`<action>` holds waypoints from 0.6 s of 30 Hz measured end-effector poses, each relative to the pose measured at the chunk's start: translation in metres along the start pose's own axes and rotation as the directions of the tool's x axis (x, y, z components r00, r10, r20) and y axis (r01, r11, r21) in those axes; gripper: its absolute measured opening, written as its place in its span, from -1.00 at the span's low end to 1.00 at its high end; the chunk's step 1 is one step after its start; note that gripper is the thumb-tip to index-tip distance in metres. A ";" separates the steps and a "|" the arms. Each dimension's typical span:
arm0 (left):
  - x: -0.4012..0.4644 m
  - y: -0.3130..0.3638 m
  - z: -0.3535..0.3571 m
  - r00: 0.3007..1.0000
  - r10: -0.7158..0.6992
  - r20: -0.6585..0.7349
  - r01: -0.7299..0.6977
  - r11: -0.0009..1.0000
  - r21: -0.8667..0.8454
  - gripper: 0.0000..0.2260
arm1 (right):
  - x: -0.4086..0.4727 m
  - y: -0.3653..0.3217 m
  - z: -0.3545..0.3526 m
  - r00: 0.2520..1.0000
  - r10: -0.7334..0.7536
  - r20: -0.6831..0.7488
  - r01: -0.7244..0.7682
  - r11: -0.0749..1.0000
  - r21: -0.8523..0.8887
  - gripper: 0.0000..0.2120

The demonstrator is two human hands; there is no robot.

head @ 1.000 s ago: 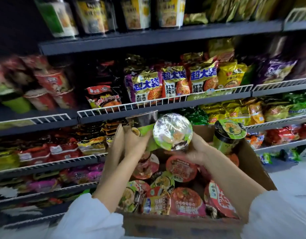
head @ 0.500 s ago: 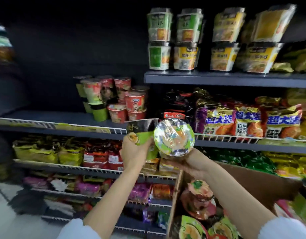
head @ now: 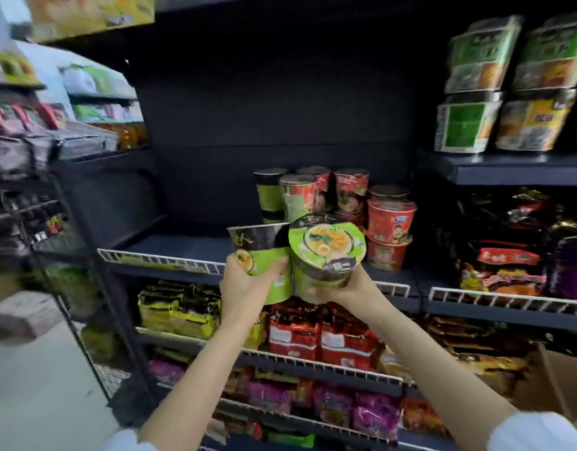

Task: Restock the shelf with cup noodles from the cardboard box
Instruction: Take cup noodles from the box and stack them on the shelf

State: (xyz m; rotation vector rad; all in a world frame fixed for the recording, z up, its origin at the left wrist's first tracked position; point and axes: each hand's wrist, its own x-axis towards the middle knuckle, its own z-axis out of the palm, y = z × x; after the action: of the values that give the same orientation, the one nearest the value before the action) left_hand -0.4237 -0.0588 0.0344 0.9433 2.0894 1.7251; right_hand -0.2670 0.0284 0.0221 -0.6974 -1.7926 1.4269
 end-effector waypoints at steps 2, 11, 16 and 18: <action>0.029 -0.009 -0.018 0.999 0.046 0.009 -0.046 0.999 -0.001 -0.55 | 0.029 0.005 0.024 1.000 0.013 -0.021 -0.014 1.000 -0.012 -0.26; 0.167 -0.040 -0.052 1.000 0.008 0.021 -0.010 0.994 0.110 -0.50 | 0.192 0.036 0.099 0.958 0.170 -0.230 -0.195 0.976 -0.094 -0.12; 0.225 -0.055 -0.060 0.996 0.020 0.086 -0.030 0.993 0.115 -0.49 | 0.261 0.072 0.123 0.920 0.301 -0.250 -0.339 0.932 -0.128 -0.09; 0.243 -0.063 -0.061 0.991 0.032 0.133 -0.046 0.994 0.098 -0.49 | 0.278 0.087 0.131 0.901 0.340 -0.270 -0.390 0.907 -0.159 -0.12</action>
State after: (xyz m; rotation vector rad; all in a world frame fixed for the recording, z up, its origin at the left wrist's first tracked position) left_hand -0.6614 0.0423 0.0367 1.1020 2.1020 1.5431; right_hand -0.5389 0.1914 -0.0203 -1.3205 -1.6944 1.3269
